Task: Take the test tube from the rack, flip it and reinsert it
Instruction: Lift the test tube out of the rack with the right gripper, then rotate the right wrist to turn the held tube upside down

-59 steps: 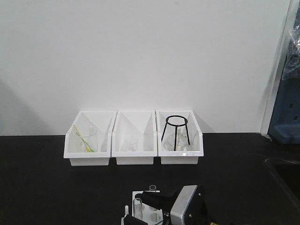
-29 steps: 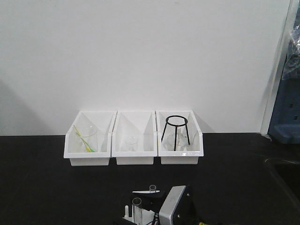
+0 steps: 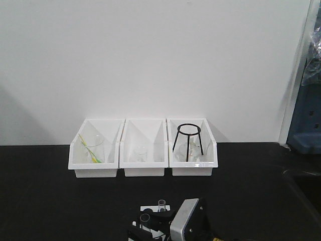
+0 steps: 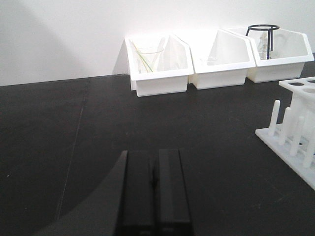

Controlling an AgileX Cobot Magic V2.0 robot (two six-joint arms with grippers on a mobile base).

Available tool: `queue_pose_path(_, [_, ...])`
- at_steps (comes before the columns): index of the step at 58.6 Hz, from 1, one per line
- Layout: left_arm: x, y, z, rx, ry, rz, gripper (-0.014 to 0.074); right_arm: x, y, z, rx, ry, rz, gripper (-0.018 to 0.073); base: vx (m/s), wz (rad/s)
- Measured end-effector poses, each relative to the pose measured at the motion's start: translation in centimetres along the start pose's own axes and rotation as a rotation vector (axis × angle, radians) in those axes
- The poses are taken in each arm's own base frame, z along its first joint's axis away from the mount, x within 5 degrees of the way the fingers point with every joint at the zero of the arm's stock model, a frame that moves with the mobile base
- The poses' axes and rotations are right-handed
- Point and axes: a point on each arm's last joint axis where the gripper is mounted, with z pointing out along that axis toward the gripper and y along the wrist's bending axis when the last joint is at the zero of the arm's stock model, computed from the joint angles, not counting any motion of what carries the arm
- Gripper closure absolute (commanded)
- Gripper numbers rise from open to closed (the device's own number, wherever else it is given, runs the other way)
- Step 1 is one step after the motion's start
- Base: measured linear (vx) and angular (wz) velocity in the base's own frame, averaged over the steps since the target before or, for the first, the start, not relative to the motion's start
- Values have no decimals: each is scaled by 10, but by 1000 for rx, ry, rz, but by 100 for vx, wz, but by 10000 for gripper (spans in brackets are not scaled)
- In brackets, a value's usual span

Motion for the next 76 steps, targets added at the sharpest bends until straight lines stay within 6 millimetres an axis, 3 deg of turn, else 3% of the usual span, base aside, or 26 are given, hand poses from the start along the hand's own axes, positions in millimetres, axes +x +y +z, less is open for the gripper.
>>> queue_pose_path(7, [0, 0, 0, 0, 0, 0, 602, -3, 0, 0, 2, -1, -5, 575, 0, 0])
queue_pose_path(14, [0, 0, 0, 0, 0, 0, 602, -23, 0, -4, 17, -44, -34, 574, 0, 0])
queue_pose_path(37, [0, 0, 0, 0, 0, 0, 602, -166, -3, -30, 168, -194, -237, 573, 0, 0])
queue_pose_path(44, [0, 0, 0, 0, 0, 0, 602, -183, -2, -38, 203, -46, -622, 573, 0, 0])
queue_pose_path(54, [0, 0, 0, 0, 0, 0, 602, -171, -1, -42, 74, 231, -1467, 571, 0, 0])
queue_pose_path(59, [0, 0, 0, 0, 0, 0, 602, -167, -3, -43, 32, 293, -1636, 570, 0, 0])
queue_pose_path(64, [0, 0, 0, 0, 0, 0, 602, -167, -4, -43, 36, 297, -1639, 570, 0, 0])
queue_pose_path(69, [0, 0, 0, 0, 0, 0, 602, -170, -5, -43, 93, 276, -1492, 570, 0, 0])
queue_pose_path(72, [0, 0, 0, 0, 0, 0, 602, -173, -6, -43, 154, 232, -1302, 570, 0, 0])
queue_pose_path(76, [0, 0, 0, 0, 0, 0, 602, -181, -10, -43, 262, 131, -904, 570, 0, 0])
